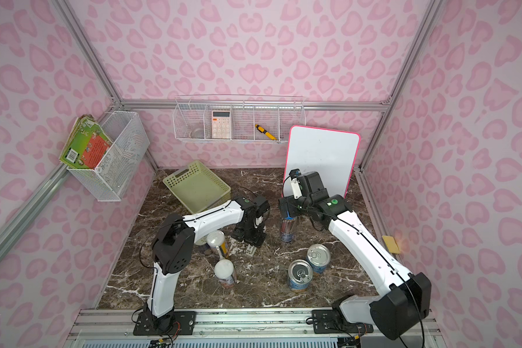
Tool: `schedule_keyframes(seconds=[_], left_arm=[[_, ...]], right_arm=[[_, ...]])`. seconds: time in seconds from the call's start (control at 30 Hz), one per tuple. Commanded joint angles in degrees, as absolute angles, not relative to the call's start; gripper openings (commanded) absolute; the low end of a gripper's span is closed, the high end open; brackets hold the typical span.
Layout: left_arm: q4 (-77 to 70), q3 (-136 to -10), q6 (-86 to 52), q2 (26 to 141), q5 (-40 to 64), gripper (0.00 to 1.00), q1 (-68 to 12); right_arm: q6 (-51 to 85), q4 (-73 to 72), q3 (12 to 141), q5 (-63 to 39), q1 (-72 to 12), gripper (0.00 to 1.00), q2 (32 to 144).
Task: Put the canned food in the basket
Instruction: Pick up the distractor from the center of the board, then place the distractor at the center of the board.
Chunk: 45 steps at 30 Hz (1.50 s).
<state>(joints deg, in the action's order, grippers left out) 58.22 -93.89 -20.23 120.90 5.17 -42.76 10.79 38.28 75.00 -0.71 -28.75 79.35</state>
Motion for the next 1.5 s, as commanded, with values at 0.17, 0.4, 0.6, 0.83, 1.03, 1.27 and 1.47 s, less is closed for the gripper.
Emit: schedule_keyframes(seconds=[0.17, 0.4, 0.6, 0.83, 1.03, 1.27, 1.47], left_arm=[[54.14, -89.71, -21.53, 122.39, 7.12, 0.43, -41.84], [54.05, -90.67, -21.97, 122.42, 4.55, 0.09, -41.20], [57.51, -94.97, -21.06, 118.86, 1.96, 0.02, -40.05], [65.03, -103.93, -19.34, 111.26, -0.82, 0.01, -38.80], [73.40, -115.52, -18.02, 102.91, -10.35, 0.01, -35.79], [67.85, -103.11, -14.03, 87.45, -8.08, 0.04, -13.79], [55.86, -83.81, -16.42, 82.86, -5.43, 0.03, 3.59]], right_arm=[[9.67, 41.24, 76.26, -1.40, -28.90, 0.99, 87.25], [10.32, 41.27, 74.27, 0.26, -29.85, 0.71, 88.53], [11.42, 42.85, 77.02, 4.28, -30.17, 0.51, 84.60], [10.73, 49.56, 91.62, 7.65, -26.95, 0.48, 77.97], [7.34, 55.55, 99.73, 7.12, -11.19, 0.50, 75.01], [5.76, 54.15, 94.88, 7.60, 2.84, 0.54, 74.48], [8.31, 43.66, 80.05, 3.40, 11.73, 0.50, 76.89]])
